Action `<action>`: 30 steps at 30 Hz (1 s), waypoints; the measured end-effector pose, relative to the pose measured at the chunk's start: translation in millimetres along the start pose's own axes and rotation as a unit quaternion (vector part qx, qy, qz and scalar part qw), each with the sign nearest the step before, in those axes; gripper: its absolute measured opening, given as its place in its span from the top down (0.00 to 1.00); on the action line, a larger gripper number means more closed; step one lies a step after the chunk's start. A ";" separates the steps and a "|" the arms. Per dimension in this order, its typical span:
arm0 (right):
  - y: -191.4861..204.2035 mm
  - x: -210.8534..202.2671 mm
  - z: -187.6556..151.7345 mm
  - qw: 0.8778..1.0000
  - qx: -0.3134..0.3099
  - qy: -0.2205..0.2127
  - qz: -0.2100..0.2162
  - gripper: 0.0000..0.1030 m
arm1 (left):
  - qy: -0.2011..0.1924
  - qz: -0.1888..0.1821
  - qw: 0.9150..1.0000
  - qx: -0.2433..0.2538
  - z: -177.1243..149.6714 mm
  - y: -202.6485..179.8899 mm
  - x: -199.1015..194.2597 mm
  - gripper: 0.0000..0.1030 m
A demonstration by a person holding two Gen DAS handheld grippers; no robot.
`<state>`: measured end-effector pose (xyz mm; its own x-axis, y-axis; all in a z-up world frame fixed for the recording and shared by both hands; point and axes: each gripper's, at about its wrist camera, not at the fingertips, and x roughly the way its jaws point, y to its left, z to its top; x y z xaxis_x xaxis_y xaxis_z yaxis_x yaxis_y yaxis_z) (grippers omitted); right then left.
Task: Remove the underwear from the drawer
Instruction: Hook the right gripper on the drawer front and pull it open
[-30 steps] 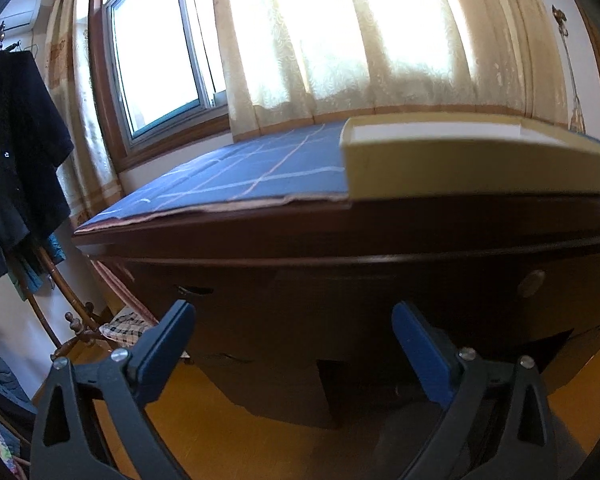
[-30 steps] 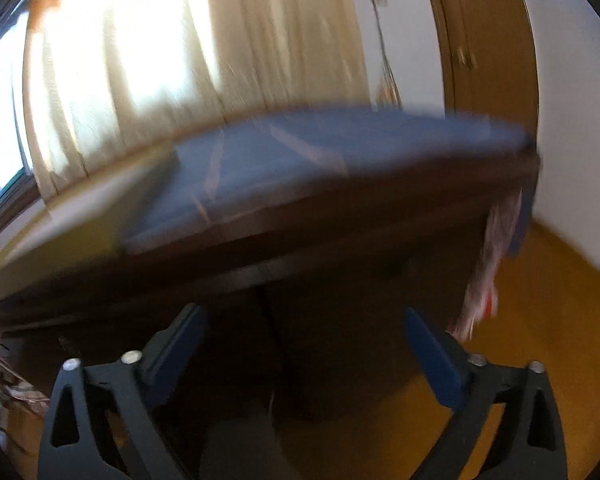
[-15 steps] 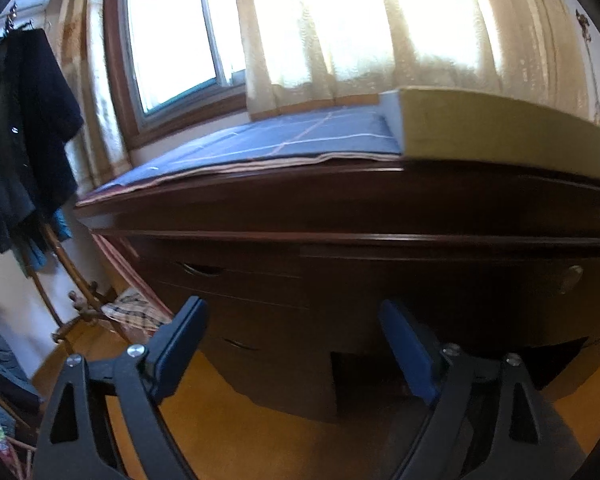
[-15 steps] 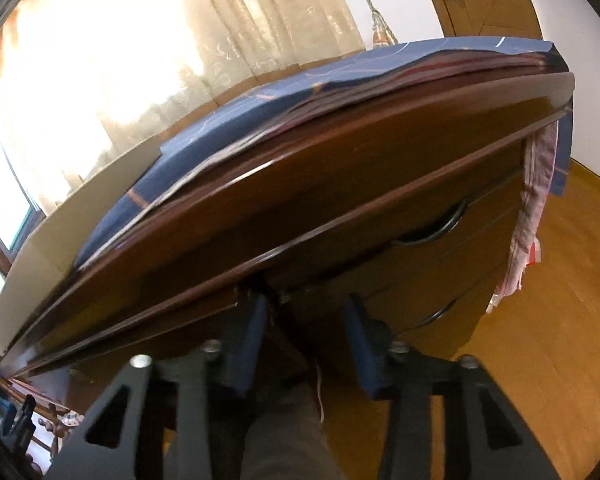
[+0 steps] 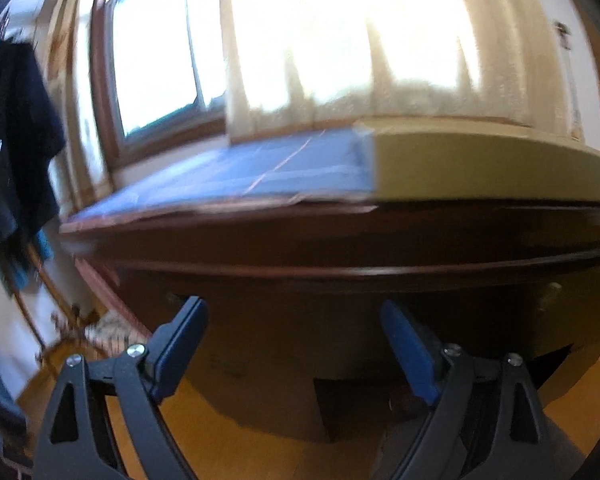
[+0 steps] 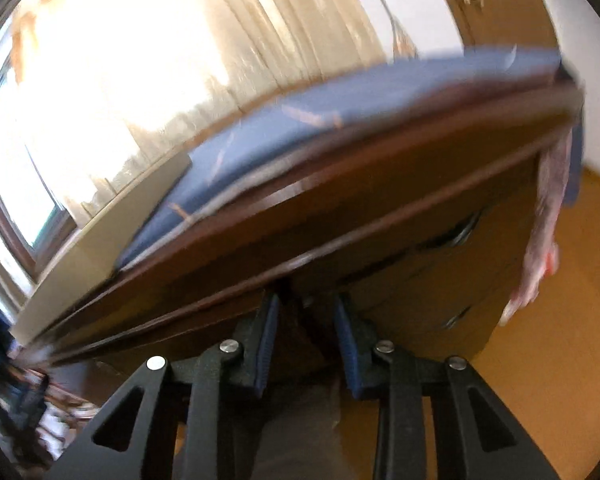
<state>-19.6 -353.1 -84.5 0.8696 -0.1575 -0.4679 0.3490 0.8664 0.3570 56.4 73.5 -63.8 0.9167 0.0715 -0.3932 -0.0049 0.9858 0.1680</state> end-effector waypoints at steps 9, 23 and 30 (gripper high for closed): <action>64.1 -50.2 11.1 0.990 -0.064 -0.125 0.024 0.67 | -0.085 0.000 0.996 -0.025 10.4 -21.2 -17.3 0.12; 107.5 -33.9 -7.7 0.986 -0.088 -0.138 0.025 0.66 | -0.242 0.120 0.963 -0.010 -23.7 -21.0 -3.4 0.00; 120.1 -29.5 -8.8 0.985 -0.103 -0.140 0.011 0.66 | -0.223 0.086 0.971 -0.003 -14.5 -2.7 -11.2 0.00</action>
<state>-6.4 -240.2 -34.9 0.9484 -0.2366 -0.2111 0.2757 0.9443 0.1799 40.4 72.2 -73.0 0.9841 0.1630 0.0705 -0.1737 0.9661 0.1910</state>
